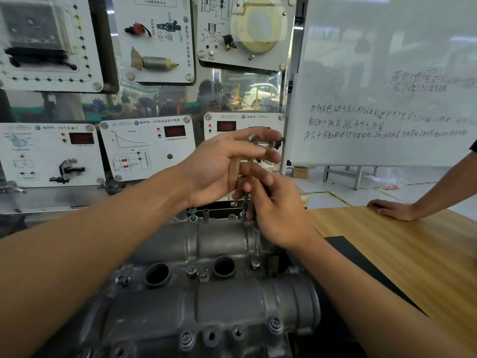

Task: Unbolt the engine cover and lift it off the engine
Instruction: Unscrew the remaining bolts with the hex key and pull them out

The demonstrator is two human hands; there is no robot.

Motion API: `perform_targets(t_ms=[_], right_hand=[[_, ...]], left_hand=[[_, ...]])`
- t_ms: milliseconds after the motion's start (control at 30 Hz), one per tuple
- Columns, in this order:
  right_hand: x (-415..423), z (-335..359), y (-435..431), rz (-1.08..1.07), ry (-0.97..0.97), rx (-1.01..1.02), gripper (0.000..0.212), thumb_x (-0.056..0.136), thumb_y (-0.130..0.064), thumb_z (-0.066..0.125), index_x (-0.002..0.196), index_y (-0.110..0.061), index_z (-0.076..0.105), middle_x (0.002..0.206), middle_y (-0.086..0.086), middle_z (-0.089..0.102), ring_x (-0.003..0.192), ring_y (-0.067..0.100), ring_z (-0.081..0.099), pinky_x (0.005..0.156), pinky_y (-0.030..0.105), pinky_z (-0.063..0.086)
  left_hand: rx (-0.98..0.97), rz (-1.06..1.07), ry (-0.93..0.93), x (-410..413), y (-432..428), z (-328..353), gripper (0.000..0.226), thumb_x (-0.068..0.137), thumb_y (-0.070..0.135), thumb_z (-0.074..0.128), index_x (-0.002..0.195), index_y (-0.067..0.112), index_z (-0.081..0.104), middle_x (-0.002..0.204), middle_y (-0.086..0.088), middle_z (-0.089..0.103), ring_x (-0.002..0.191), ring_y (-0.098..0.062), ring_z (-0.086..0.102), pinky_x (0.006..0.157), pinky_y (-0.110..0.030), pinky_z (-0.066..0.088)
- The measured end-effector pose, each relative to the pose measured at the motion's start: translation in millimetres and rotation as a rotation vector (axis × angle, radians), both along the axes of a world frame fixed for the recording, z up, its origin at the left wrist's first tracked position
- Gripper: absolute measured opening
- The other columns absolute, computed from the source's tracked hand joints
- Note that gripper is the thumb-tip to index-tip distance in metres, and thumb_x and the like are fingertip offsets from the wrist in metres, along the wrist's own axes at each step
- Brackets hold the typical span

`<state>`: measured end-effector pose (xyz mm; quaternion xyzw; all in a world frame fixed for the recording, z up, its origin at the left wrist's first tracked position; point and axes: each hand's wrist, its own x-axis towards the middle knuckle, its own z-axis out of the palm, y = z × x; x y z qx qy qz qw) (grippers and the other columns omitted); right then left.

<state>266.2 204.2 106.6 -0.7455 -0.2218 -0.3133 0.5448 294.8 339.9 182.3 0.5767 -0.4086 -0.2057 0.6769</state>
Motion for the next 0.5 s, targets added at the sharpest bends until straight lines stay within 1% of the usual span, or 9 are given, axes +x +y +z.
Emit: perform_targets(t_ms=[100,167,233,267,300,367,400,467,500], right_hand=[[1.1,-0.2,0.1,-0.013,-0.01,-0.021,0.038,0.101,-0.009,0.044,0.073,-0.031,0.059,0.076,0.003,0.072,0.047,0.014,0.056,0.045,0.028,0.045],[2.3,-1.7,-1.5,-0.022,-0.004,-0.023,0.034,0.103,-0.014,0.044,0.076,-0.025,0.062,0.075,0.007,0.072,0.045,0.019,0.055,0.043,0.032,0.045],[3.4,-2.8,-2.3,-0.032,0.004,-0.036,0.032,0.105,-0.019,0.044,0.08,-0.018,0.064,0.073,0.013,0.07,0.046,0.028,0.056,0.044,0.04,0.046],[3.5,-2.7,-1.9,-0.035,0.009,-0.044,0.031,0.105,-0.021,0.044,0.082,-0.016,0.064,0.074,0.014,0.07,0.046,0.027,0.055,0.045,0.042,0.046],[3.3,-2.3,-1.2,-0.036,0.012,-0.057,0.03,0.105,-0.022,0.043,0.085,-0.014,0.065,0.075,0.011,0.071,0.046,0.021,0.055,0.046,0.042,0.047],[2.6,-0.6,-0.8,-0.044,0.006,-0.108,0.028,0.105,-0.023,0.044,0.092,-0.012,0.066,0.079,0.005,0.073,0.049,0.006,0.055,0.05,0.03,0.045],[2.5,0.8,-1.2,-0.047,0.01,-0.135,0.025,0.105,-0.021,0.045,0.093,-0.012,0.065,0.081,0.003,0.074,0.05,0.004,0.056,0.053,0.023,0.043],[2.0,4.1,-2.0,-0.03,0.05,-0.165,0.021,0.104,-0.018,0.047,0.093,-0.013,0.064,0.083,0.001,0.074,0.05,0.004,0.056,0.053,0.019,0.041],[1.3,6.0,-2.4,-0.011,0.075,-0.169,0.02,0.103,-0.018,0.048,0.093,-0.012,0.064,0.084,0.002,0.075,0.049,0.004,0.055,0.053,0.019,0.042]], left_hand=[[0.016,-0.078,0.037,4.8,6.0,4.6,0.04,0.087,0.022,0.048,0.123,0.013,0.061,0.104,-0.009,0.07,0.071,-0.022,0.071,0.051,-0.026,0.045],[0.051,-0.119,0.062,6.8,10.5,9.4,0.046,0.089,0.031,0.045,0.127,0.012,0.061,0.111,-0.012,0.069,0.077,-0.024,0.071,0.056,-0.028,0.048],[0.085,-0.081,0.057,8.4,11.5,11.8,0.044,0.094,0.037,0.045,0.125,0.012,0.063,0.113,-0.011,0.07,0.076,-0.022,0.072,0.056,-0.026,0.05],[0.094,-0.031,0.035,9.0,11.1,12.6,0.04,0.094,0.039,0.049,0.119,0.013,0.067,0.109,-0.01,0.071,0.073,-0.02,0.072,0.053,-0.024,0.051],[0.099,0.041,-0.013,8.8,10.4,13.5,0.035,0.092,0.039,0.054,0.109,0.015,0.072,0.104,-0.009,0.073,0.068,-0.019,0.072,0.049,-0.022,0.05],[0.133,0.26,-0.204,7.6,8.1,17.5,0.025,0.085,0.042,0.064,0.082,0.019,0.076,0.086,-0.006,0.075,0.053,-0.016,0.068,0.042,-0.02,0.046],[0.162,0.382,-0.316,7.4,6.4,20.2,0.027,0.084,0.043,0.068,0.071,0.02,0.074,0.077,-0.005,0.074,0.046,-0.015,0.064,0.038,-0.019,0.042],[0.199,0.568,-0.445,8.2,1.7,25.6,0.034,0.088,0.037,0.071,0.06,0.018,0.071,0.064,-0.005,0.071,0.036,-0.013,0.054,0.035,-0.019,0.037],[0.207,0.621,-0.44,8.5,-1.3,28.1,0.034,0.091,0.031,0.069,0.06,0.016,0.07,0.059,-0.005,0.07,0.034,-0.013,0.051,0.034,-0.02,0.036]])
